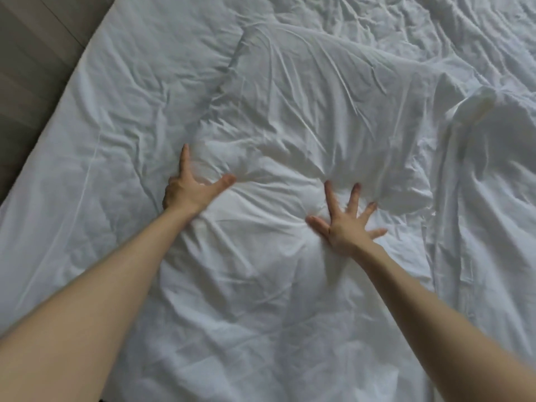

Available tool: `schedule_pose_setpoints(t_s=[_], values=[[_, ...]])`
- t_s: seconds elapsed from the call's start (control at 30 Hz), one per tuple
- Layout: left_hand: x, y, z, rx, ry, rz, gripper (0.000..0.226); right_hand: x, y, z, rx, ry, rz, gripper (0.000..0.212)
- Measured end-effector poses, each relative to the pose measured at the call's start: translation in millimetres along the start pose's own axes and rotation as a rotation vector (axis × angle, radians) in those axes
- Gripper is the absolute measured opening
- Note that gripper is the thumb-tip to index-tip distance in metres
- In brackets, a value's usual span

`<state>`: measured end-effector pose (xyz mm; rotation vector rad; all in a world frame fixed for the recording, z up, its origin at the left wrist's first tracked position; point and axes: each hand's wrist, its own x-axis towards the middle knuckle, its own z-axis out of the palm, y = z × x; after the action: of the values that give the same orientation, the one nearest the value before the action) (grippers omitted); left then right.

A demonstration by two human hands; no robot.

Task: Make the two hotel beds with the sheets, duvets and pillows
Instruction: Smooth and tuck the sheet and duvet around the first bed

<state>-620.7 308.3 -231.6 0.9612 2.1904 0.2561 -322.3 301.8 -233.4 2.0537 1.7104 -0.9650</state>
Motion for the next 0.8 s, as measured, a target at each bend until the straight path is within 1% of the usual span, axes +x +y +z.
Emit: schedule_pose_setpoints(t_s=[0.1,0.17,0.27,0.33,0.43,0.57,0.63,0.73,0.8], values=[[-1.6,-0.9,-13.0,-0.062,-0.069,-0.026,0.124,-6.7,1.7,-16.8,-0.018,-0.03,-0.014,0.073],[-10.9,3.4,-19.7,-0.081,-0.063,0.007,0.118,-15.5,3.3,-28.3,0.002,-0.008,-0.078,0.07],[-36.0,14.4,-29.9,-0.13,-0.011,0.079,0.104,-37.0,-5.0,-46.0,0.163,0.12,-0.286,0.075],[-57.5,24.6,-36.5,-0.151,0.036,0.144,0.095,-57.4,-21.7,-60.9,0.232,0.223,-0.434,0.074],[-94.8,42.1,-43.6,-0.127,0.11,0.249,0.084,-89.2,-55.2,-87.9,0.102,0.363,-0.642,0.075],[-156.7,66.6,-48.0,-0.094,0.168,0.4,0.07,-126.7,-88.4,-121.5,-0.175,0.448,-0.837,0.08],[-191.6,75.9,-43.5,-0.106,0.191,0.458,0.064,-139.6,-94.0,-133.1,-0.275,0.416,-0.876,0.082],[-240.7,82.0,-27.4,-0.158,0.189,0.517,0.056,-158.9,-89.2,-143.0,-0.446,0.379,-0.869,0.088],[-264.2,83.1,-15.4,-0.123,0.18,0.546,0.058,-176.9,-79.1,-148.3,-0.608,0.377,-0.867,0.081]])
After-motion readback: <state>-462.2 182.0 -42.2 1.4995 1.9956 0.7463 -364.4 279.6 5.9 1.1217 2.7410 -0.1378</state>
